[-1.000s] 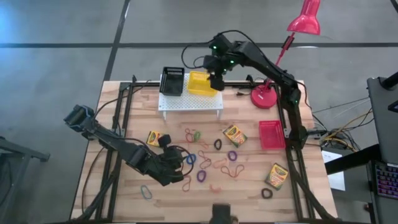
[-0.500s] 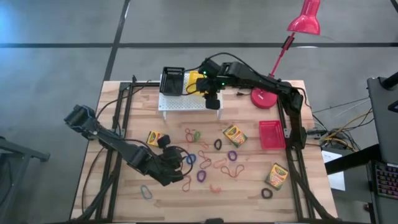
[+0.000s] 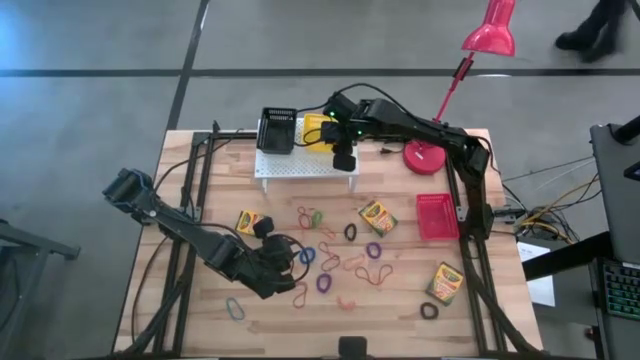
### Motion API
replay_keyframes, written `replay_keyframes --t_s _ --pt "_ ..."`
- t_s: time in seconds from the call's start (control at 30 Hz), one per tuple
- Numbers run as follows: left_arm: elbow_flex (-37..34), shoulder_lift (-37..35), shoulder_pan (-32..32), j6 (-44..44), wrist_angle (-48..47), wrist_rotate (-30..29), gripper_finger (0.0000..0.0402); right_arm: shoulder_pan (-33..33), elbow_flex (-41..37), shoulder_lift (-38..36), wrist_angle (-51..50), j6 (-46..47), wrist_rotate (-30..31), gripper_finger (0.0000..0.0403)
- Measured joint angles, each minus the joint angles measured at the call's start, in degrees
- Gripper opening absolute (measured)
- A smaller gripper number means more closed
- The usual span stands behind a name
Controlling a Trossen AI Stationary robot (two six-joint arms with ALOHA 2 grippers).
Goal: Pick & Place Office Desk Supplies
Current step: Put the yellow bin on the shelf, then put the red bin on the shelf
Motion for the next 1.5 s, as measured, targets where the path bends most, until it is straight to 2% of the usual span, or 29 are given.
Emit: replay_keyframes --t_s 0.13,0.2,0.73,0.83,1.03,1.13,1.27,1.37,1.5 --pt "0.0 0.0 0.0 0.1 0.0 0.0 0.0115 -1.1 0.6 0.0 0.0 -1.9 -0.1 0.003" --pt "0.0 0.0 0.0 0.2 0.1 0.0 0.0115 -2.0 1.5 0.0 0.2 -2.8 -0.2 0.0015" --pt "0.0 0.0 0.0 0.2 0.1 0.0 0.0115 -4.7 -0.1 0.0 -0.1 -7.9 -0.6 0.0014" --pt "0.0 0.0 0.0 0.2 0.1 0.0 0.0115 -4.6 -0.2 0.0 -0.2 -8.0 -0.7 0.003" --pt "0.0 0.0 0.0 0.2 0.0 0.0 0.0115 -4.4 0.6 -1.6 -1.7 -7.1 -0.6 0.0103" --pt "0.0 0.0 0.0 0.2 0.0 0.0 0.0115 -3.9 1.6 -4.3 -4.5 -5.0 -0.6 0.0136" --pt "0.0 0.0 0.0 0.2 0.2 0.0 0.0115 -2.4 0.7 -9.8 -11.0 -0.1 -1.8 0.0161" --pt "0.0 0.0 0.0 -0.1 0.4 0.0 0.0115 -0.2 -3.1 -16.1 -14.4 3.2 -3.9 0.0162" --pt "0.0 0.0 0.0 -0.1 0.7 0.0 0.0115 3.9 -14.4 -26.5 -14.2 7.3 -4.2 0.0153"
